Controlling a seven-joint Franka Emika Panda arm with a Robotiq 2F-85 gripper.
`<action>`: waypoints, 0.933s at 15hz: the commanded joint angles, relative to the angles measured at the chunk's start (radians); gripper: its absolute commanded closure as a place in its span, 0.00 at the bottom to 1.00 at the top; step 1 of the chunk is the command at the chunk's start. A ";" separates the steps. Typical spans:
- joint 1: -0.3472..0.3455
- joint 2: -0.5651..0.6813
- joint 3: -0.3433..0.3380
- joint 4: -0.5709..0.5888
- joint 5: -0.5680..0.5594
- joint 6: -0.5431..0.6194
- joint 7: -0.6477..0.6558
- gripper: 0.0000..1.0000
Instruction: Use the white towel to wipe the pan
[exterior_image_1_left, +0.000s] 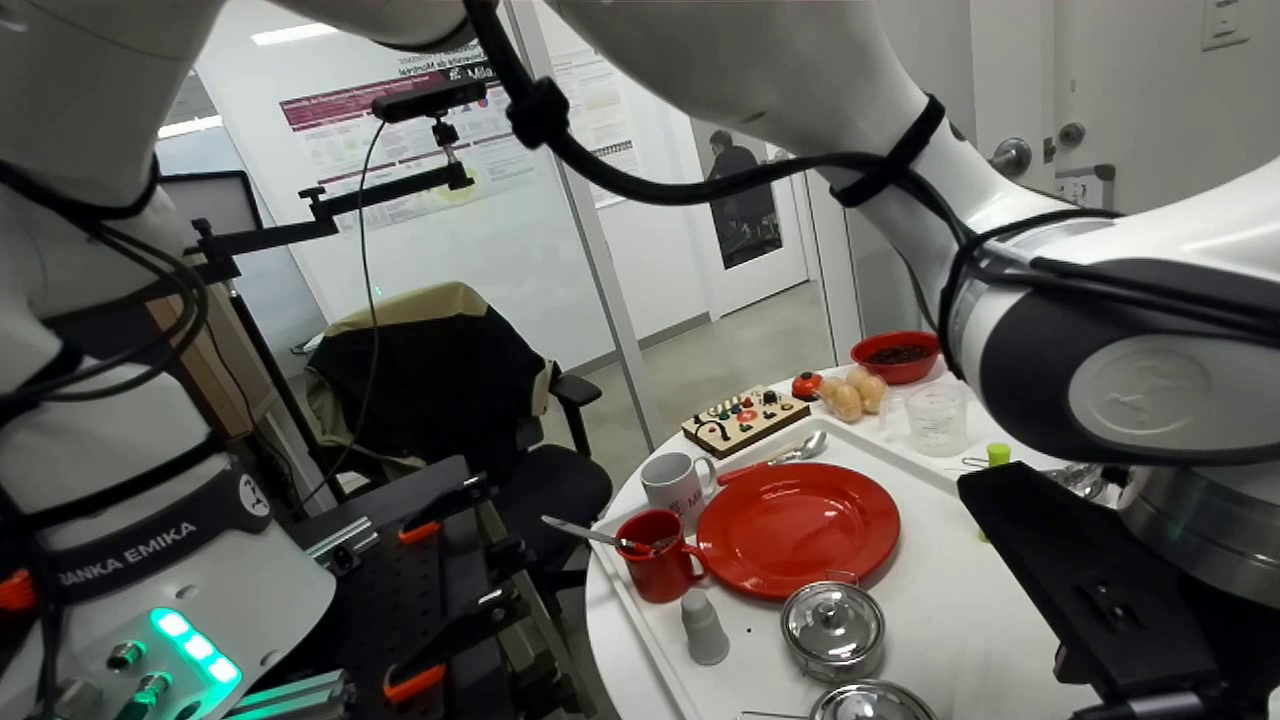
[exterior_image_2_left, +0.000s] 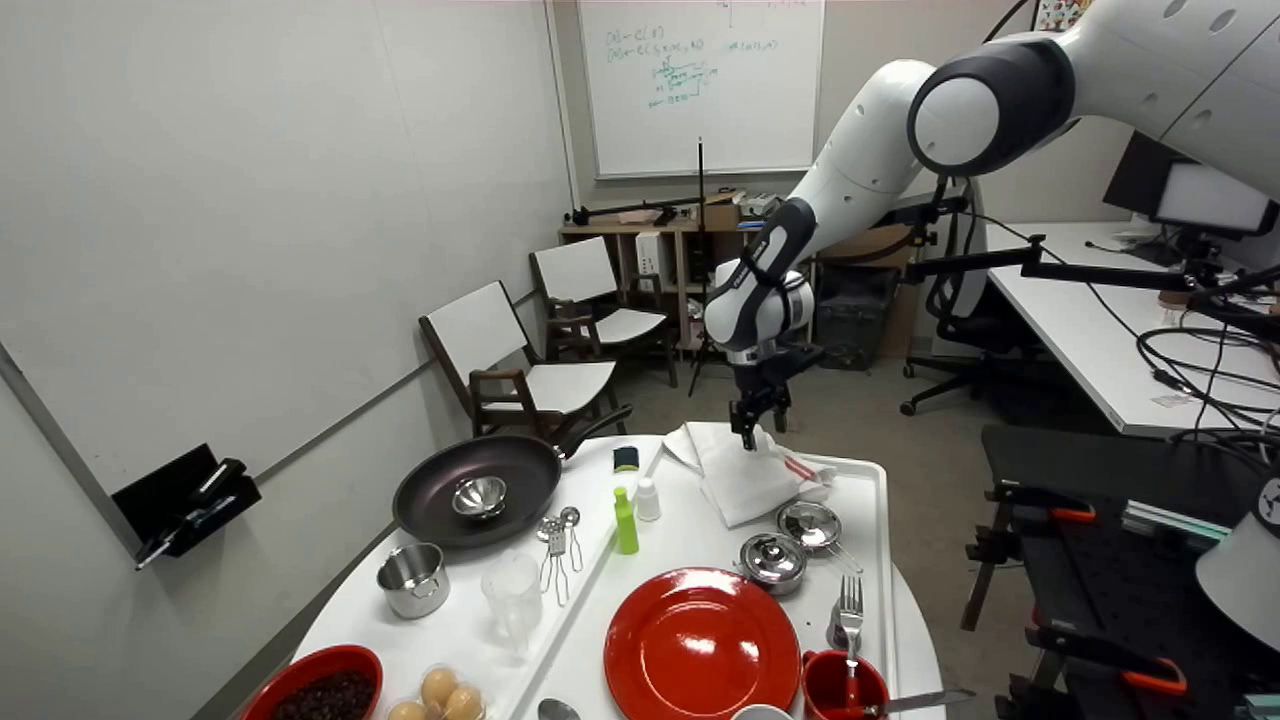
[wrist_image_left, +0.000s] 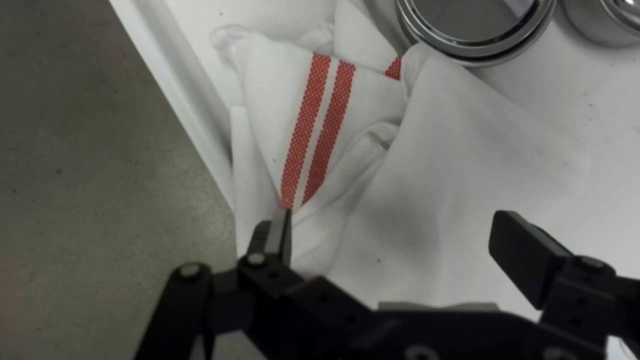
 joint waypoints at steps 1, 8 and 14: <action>-0.026 0.040 0.010 0.078 0.039 -0.096 0.032 0.00; -0.028 0.105 0.006 0.151 0.051 -0.133 0.058 0.00; -0.003 0.137 0.000 0.185 0.024 -0.077 0.044 0.00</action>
